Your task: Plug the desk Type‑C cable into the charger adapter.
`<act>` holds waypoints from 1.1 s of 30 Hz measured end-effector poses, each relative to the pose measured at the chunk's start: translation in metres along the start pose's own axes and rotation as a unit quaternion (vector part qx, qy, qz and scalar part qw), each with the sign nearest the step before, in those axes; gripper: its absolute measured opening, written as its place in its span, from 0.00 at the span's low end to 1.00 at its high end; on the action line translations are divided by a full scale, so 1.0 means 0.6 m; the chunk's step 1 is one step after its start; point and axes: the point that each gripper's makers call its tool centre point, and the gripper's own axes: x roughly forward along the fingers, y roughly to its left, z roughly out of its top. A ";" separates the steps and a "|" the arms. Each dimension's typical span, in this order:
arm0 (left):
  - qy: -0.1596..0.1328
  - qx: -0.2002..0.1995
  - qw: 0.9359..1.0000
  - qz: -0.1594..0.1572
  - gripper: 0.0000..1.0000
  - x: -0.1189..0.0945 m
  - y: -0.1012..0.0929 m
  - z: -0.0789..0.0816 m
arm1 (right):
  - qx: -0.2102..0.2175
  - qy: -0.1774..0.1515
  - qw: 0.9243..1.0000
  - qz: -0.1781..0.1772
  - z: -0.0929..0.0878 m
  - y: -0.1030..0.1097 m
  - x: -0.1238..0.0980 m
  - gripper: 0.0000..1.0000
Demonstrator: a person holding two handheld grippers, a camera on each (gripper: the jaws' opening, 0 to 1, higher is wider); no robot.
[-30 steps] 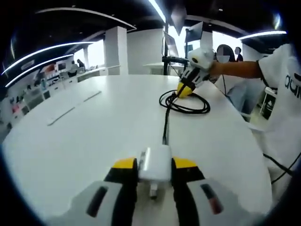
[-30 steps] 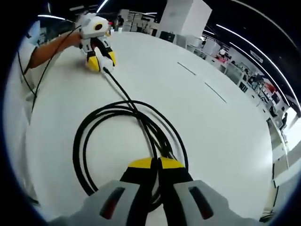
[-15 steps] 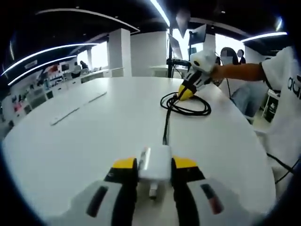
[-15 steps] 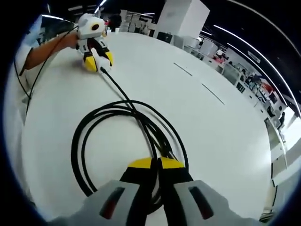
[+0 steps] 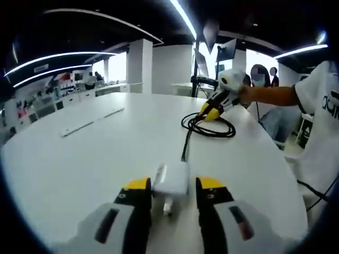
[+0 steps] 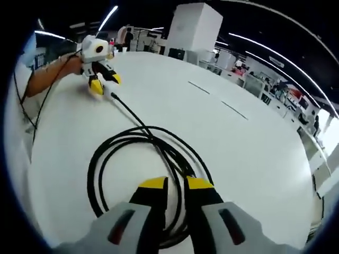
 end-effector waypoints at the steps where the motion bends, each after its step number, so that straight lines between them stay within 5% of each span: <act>1: -0.004 -0.001 1.000 0.002 0.32 -0.002 0.003 0.001 | 0.005 -0.004 1.000 0.000 0.002 0.001 -0.001 0.12; 14: -0.078 -0.008 0.995 0.066 0.33 -0.039 0.021 0.023 | 0.070 -0.091 0.993 -0.021 0.024 -0.012 -0.014 0.22; 24: -0.149 -0.025 0.980 0.129 0.40 -0.080 0.046 0.045 | 0.120 -0.176 0.976 -0.042 0.044 -0.014 -0.037 0.29; 33: -0.167 -0.022 0.968 0.185 0.58 -0.097 0.049 0.051 | 0.135 -0.220 0.964 -0.055 0.062 -0.004 -0.050 0.34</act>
